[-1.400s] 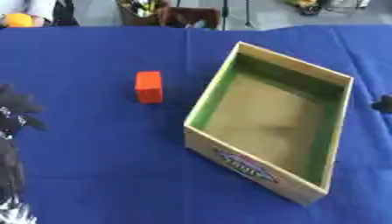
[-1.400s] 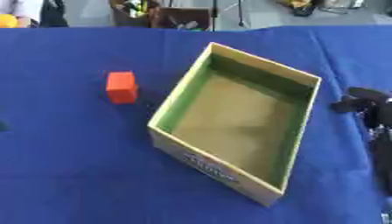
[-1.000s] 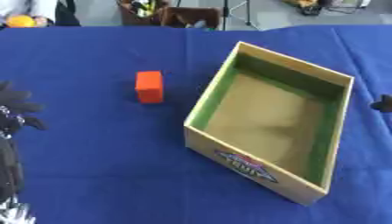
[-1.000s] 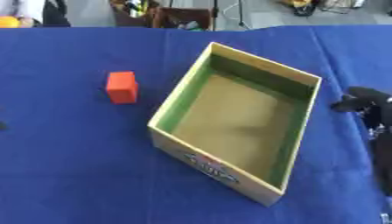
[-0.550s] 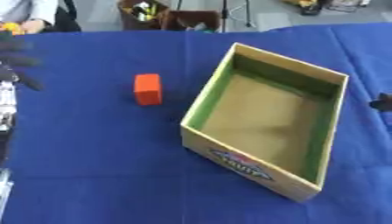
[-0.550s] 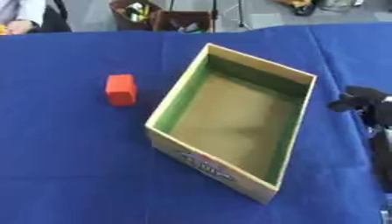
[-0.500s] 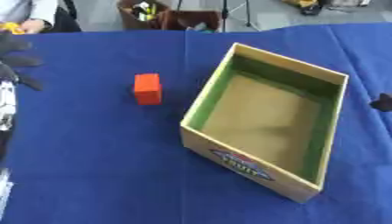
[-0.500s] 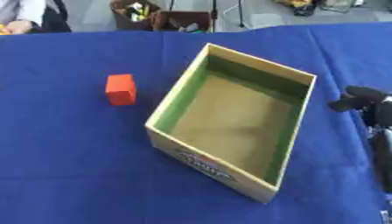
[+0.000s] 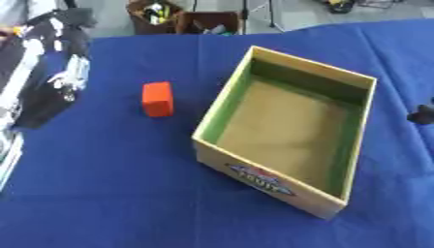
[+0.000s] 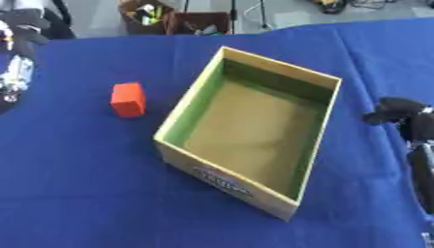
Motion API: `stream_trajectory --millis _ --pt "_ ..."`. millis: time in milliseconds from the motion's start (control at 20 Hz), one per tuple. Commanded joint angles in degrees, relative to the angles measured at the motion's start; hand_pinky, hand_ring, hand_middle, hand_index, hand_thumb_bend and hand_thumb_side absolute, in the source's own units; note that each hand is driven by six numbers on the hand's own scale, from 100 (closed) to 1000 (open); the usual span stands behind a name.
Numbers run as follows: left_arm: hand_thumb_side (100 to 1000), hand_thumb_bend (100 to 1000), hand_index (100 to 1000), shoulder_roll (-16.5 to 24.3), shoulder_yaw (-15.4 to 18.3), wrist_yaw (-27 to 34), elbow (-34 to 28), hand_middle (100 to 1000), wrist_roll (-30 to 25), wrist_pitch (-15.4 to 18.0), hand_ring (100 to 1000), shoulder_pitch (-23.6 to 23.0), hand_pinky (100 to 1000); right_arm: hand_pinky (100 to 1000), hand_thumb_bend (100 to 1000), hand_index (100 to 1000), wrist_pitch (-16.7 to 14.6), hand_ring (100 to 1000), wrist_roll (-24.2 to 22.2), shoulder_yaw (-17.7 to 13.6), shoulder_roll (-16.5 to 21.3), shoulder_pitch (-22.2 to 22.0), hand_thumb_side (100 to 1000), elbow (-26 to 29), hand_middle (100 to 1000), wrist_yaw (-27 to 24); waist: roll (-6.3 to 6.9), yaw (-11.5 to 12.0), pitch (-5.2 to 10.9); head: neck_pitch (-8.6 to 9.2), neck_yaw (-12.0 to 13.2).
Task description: Pick up objects on the table and place them in the box.
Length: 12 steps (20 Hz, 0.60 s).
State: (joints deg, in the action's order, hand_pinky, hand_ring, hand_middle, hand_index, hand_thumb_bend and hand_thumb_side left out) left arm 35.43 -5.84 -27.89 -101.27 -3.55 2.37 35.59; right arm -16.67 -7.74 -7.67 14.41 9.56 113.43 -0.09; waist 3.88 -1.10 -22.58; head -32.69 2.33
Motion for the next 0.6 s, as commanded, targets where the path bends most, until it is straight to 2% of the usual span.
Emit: stream_trajectory --millis 50,250,350,450,600 --pt "831 100 916 6.08 -2.34 -2.74 3.5 774 -2.66 -1.34 737 3.7 548 896 100 780 -0.02 678 -0.52 0.31 0.92 0.29 923 1.17 541 0.21 0.06 -0.37 1.31 -0.23 0.84" --pt "844 100 926 10.06 -5.48 -6.11 8.98 801 -6.03 -0.3 767 7.61 586 896 100 780 0.08 678 -1.05 0.71 0.81 0.42 924 1.17 540 0.18 0.33 -1.52 1.18 0.07 1.78" --pt "851 109 934 10.25 -6.43 -7.86 11.82 816 -7.77 0.71 781 9.29 606 897 100 780 0.16 678 -1.26 0.82 0.8 0.4 926 1.17 540 0.24 0.51 -1.84 1.11 0.16 2.01" --pt "861 177 948 9.97 -7.26 -9.57 14.6 834 -9.49 1.72 799 11.01 634 898 100 780 0.23 678 -1.44 0.92 0.77 0.39 927 1.17 540 0.34 0.64 -2.07 1.03 0.25 2.13" --pt "888 232 954 8.91 -8.05 -11.95 18.47 841 -11.87 3.73 807 13.47 648 898 100 780 0.2 679 -1.62 1.03 0.74 0.33 926 1.17 539 0.5 0.72 -2.37 0.91 0.33 2.27"
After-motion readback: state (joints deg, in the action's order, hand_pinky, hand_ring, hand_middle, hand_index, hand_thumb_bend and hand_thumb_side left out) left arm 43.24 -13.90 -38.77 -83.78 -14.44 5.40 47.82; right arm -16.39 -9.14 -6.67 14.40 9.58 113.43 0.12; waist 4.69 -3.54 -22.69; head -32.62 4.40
